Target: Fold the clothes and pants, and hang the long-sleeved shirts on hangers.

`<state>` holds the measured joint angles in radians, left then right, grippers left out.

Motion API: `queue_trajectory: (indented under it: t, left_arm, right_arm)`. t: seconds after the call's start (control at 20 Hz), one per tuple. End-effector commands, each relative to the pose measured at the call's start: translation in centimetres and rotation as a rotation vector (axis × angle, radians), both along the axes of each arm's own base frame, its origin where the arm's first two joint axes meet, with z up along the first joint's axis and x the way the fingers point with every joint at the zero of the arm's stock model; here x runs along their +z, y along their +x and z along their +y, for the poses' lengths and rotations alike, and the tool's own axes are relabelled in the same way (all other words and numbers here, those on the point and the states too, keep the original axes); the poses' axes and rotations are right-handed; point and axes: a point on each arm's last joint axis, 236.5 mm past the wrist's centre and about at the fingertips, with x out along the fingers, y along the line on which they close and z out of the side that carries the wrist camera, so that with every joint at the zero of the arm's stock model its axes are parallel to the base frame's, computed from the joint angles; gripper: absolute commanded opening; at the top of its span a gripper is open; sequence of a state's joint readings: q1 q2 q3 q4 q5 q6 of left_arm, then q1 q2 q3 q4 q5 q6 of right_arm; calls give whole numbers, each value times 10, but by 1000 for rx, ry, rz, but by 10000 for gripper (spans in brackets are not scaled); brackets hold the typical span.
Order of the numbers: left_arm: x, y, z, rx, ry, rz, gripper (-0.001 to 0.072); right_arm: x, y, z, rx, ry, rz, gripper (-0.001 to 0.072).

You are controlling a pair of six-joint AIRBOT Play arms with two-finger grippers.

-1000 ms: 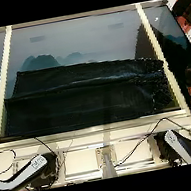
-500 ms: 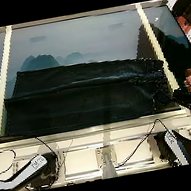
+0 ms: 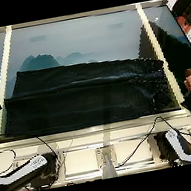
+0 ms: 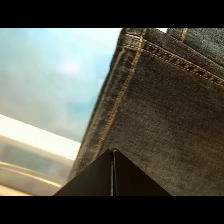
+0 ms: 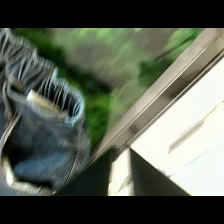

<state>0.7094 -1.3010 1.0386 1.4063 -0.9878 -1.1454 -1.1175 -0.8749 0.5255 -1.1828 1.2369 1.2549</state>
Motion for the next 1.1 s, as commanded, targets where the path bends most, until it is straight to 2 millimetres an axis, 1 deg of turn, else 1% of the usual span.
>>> queue_trajectory:
  t: [0.0, 0.05, 0.2, 0.3, 0.35, 0.4, 0.45, 0.55, 0.7, 0.75, 0.85, 0.9, 0.95, 1.0, 1.05]
  left_arm:
    - [-11, 6, -9, 15, -65, -9, 30]
    - [-11, 7, -10, 14, -66, -8, 30]
    - [-11, 7, -10, 14, -66, -8, 30]
    - [-11, 7, -11, 14, -68, -9, 30]
    - [-11, 9, -12, 17, -77, -17, 30]
    - [-10, 11, -15, 22, -90, -28, 30]
    - [-9, 13, -17, 27, -103, -39, 30]
    - [-8, 17, -21, 35, -124, -57, 30]
    - [-7, 18, -22, 32, -125, -57, 30]
    - [-8, 18, -22, 32, -125, -57, 30]
    - [-7, 18, -22, 32, -126, -57, 30]
    - [-7, 18, -22, 36, -127, -57, 30]
    - [-8, 18, -22, 48, -131, -58, 30]
    - [-8, 18, -22, 53, -133, -58, 30]
    - [-8, 18, -22, 53, -133, -58, 30]
  right_arm:
    - [-4, 12, 27, 10, 155, -99, 358]
    - [-9, 15, 29, -2, 167, -114, 357]
    - [-27, 15, 31, -40, 170, -113, 357]
    - [-33, 23, 28, -72, 161, -148, 359]
    - [-36, 27, 28, -95, 168, -164, 379]
    - [-39, 29, 27, -112, 177, -169, 466]
    - [-42, 31, 26, -126, 187, -170, 491]
    - [-47, 36, 21, -147, 188, -184, 490]
    - [-49, 48, 21, -139, 206, -238, 473]
    - [-50, 51, 22, -139, 220, -252, 457]
    - [-53, 57, 24, -136, 250, -280, 452]
    - [-53, 60, 26, -130, 261, -295, 427]
    - [-52, 63, 26, -110, 257, -317, 373]
    - [-49, 67, 25, -89, 242, -343, 359]
    - [-47, 70, 25, -80, 235, -365, 268]
